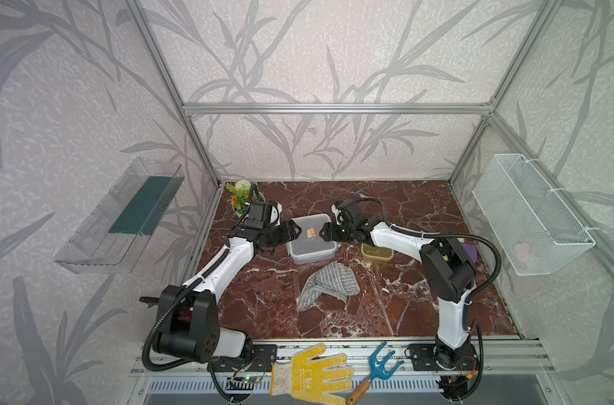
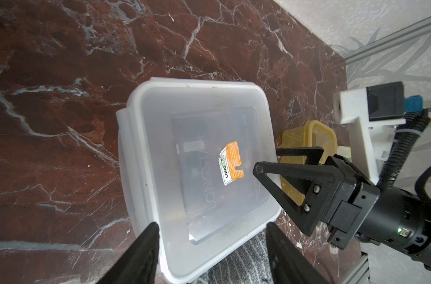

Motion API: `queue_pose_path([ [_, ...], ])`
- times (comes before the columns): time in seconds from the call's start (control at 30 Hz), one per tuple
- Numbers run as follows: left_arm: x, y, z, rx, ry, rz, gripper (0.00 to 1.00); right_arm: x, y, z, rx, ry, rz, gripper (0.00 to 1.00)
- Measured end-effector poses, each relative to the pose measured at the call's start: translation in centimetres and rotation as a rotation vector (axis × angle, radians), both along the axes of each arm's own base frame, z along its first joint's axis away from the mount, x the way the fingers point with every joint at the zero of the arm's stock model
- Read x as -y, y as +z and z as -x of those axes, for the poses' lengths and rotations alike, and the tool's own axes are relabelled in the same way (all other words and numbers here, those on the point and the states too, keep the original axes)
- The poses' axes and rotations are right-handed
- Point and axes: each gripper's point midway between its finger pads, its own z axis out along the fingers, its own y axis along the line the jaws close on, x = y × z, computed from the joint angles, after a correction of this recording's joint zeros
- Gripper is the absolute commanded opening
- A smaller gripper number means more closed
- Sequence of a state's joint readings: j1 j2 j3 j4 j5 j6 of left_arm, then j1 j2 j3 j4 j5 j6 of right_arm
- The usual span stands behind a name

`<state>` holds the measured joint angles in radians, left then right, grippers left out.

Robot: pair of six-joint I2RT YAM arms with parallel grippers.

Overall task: Wipe the insides of the lunch boxes
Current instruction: Open the fastener of the lunch box.

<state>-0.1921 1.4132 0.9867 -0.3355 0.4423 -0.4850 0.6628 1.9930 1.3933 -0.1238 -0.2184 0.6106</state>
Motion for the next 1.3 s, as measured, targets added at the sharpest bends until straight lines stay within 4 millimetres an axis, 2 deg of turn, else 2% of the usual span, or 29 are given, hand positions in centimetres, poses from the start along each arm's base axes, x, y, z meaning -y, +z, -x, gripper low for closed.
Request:
queue_pose_path([
  [0.1,0.4,-0.9,-0.1,-0.028,-0.012,-0.009,0.64,-1.1,0.4,0.5,-0.022,-0.006,-0.053,0.71],
  [0.27,0.2,-3.4,0.0,-0.109,-0.017,-0.044,0.64,-2.9,1.5,0.9,-0.037,-0.007,-0.137,0.74],
  [0.4,-0.2,-3.2,-0.5,-0.098,-0.001,-0.067,0.64,-3.5,1.9,0.9,-0.041,-0.003,-0.174,0.75],
  [0.53,-0.6,-3.5,-0.5,-0.106,0.013,-0.090,0.64,-2.9,1.5,0.7,-0.038,-0.011,-0.170,0.76],
  [0.7,-0.8,-3.5,-0.5,-0.104,0.018,-0.098,0.64,-0.5,-0.5,0.5,-0.081,-0.023,-0.154,0.72],
  [0.8,-0.9,-3.5,-0.5,-0.103,0.022,-0.103,0.64,0.2,-0.2,-0.2,-0.081,-0.020,-0.176,0.72],
  [0.93,-1.0,-3.5,-0.6,-0.101,0.023,-0.109,0.64,-0.1,0.3,-0.4,-0.078,-0.011,-0.247,0.68],
  [1.1,-1.4,-3.6,-0.5,-0.099,0.033,-0.133,0.64,-0.5,-1.5,-0.2,-0.140,-0.004,-0.314,0.64],
  [1.3,-1.8,-3.7,0.0,-0.116,0.039,-0.155,0.64,-1.2,-1.5,-0.2,-0.161,0.009,-0.365,0.61],
])
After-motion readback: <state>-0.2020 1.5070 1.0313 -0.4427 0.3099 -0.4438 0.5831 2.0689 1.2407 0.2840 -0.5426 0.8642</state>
